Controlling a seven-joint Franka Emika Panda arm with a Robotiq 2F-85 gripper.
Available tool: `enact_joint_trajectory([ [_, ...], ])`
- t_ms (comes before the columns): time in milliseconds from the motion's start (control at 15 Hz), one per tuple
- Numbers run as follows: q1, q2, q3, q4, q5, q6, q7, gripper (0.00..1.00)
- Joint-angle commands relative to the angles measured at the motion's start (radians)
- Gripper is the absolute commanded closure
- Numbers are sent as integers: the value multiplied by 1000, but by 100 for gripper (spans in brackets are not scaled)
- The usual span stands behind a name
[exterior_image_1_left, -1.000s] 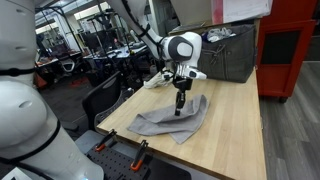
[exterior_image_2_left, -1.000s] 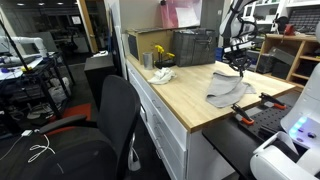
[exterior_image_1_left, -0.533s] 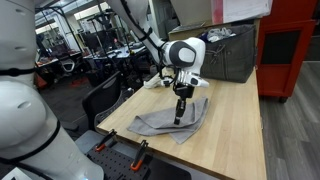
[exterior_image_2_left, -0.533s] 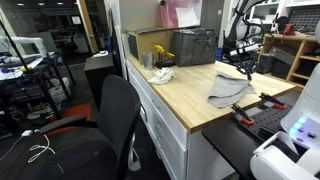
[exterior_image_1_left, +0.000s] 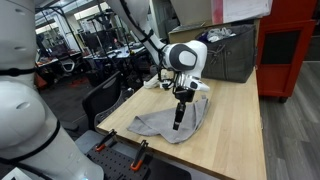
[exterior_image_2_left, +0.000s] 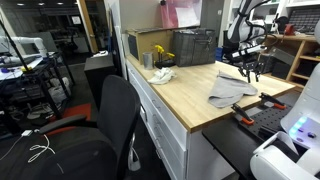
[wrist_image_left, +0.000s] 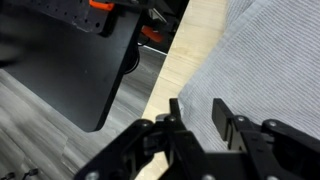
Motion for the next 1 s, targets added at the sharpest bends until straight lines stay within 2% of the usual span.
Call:
enact_joint_trajectory([
  [0, 8, -73, 19, -45, 0, 34, 34, 27],
  [200, 6, -111, 80, -42, 64, 42, -20, 5],
  [267, 7, -121, 109, -40, 92, 46, -48, 1],
  [600, 44, -139, 258, -8, 248, 33, -211, 0],
  [933, 106, -92, 348, 22, 261, 0, -317, 0],
])
